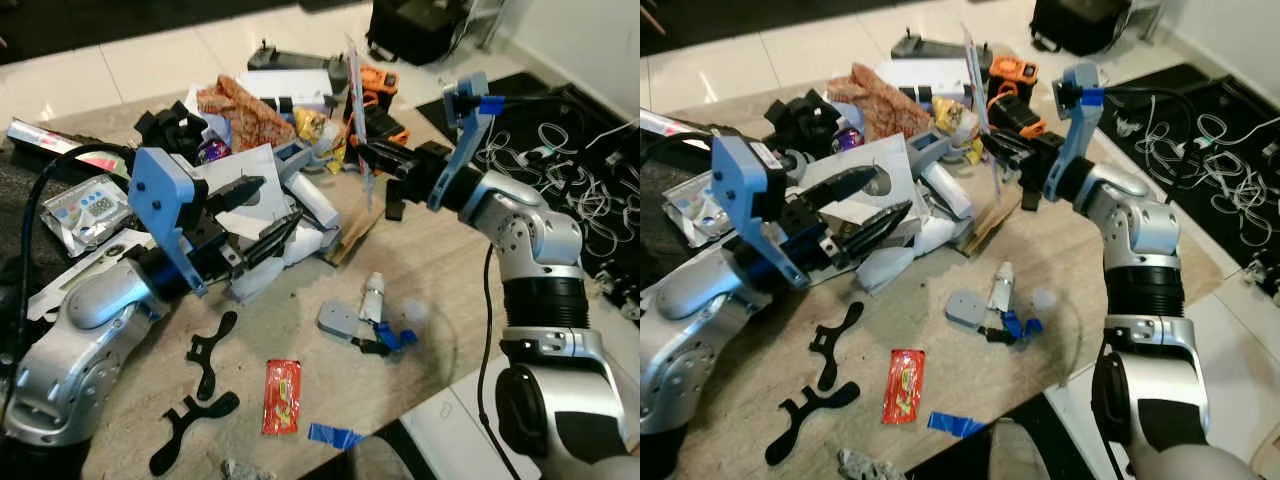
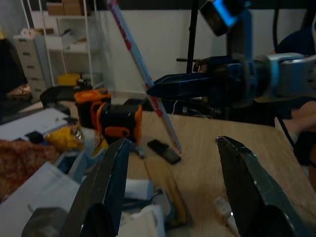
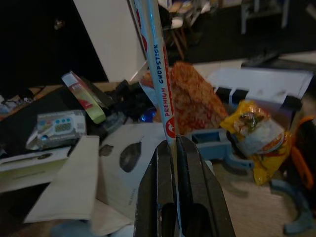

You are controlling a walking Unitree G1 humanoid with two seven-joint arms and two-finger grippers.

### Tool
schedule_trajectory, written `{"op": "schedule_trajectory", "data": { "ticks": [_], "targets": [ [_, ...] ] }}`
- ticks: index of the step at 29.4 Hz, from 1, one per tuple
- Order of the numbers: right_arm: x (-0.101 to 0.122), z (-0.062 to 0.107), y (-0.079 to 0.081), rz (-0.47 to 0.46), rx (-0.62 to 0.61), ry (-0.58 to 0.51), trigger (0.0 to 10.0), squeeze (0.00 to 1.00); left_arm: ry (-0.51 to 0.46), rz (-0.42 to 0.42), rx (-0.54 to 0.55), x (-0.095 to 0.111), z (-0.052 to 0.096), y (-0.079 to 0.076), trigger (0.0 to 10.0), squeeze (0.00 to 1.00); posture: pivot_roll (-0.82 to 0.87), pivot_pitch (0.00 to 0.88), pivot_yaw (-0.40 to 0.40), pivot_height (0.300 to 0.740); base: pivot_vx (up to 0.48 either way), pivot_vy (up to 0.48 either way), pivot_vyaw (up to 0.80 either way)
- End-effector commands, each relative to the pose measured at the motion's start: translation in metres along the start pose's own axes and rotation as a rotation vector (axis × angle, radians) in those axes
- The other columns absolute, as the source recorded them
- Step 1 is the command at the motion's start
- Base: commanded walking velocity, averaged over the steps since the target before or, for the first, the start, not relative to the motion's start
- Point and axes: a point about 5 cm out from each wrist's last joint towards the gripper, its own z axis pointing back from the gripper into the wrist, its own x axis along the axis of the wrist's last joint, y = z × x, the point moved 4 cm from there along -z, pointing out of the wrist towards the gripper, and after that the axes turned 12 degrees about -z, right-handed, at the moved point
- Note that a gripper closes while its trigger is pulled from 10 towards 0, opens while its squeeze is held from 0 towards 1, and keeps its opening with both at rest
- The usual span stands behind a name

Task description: Picking trash to rubbish bin

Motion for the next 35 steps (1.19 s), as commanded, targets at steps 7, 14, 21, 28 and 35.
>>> {"op": "schedule_trajectory", "data": {
  "ticks": [7, 14, 21, 28, 35],
  "targets": [
    [-0.008, 0.009, -0.009, -0.006, -0.105, -0.049, 10.0, 0.00, 0.031, 0.020, 0.150, -0.023, -0.012, 0.014, 10.0, 0.00, -0.10, 0.000, -0.031, 0.740, 0.000, 0.000, 0.00],
    [-0.038, 0.022, -0.011, 0.123, -0.347, -0.186, 10.0, 0.00, 0.150, -0.026, 0.371, -0.059, -0.011, 0.031, 10.0, 0.00, -0.12, 0.000, -0.005, 0.740, 0.000, 0.000, 0.00],
    [-0.049, 0.035, -0.035, 0.170, -0.442, -0.170, 10.0, 0.00, 0.193, -0.007, 0.425, -0.075, -0.003, 0.020, 10.0, 0.00, -0.10, 0.000, -0.029, 0.740, 0.000, 0.000, 0.00],
    [-0.051, 0.025, -0.033, 0.174, -0.442, -0.177, 10.0, 0.00, 0.204, 0.008, 0.448, -0.084, -0.002, 0.023, 10.0, 0.00, -0.10, 0.000, -0.032, 0.740, 0.000, 0.000, 0.00],
    [-0.064, 0.020, -0.038, 0.206, -0.449, -0.135, 10.0, 0.00, 0.197, 0.011, 0.418, -0.093, -0.018, 0.024, 10.0, 0.00, -0.08, 0.000, -0.042, 0.740, -0.358, 0.000, 0.00]
  ]
}}
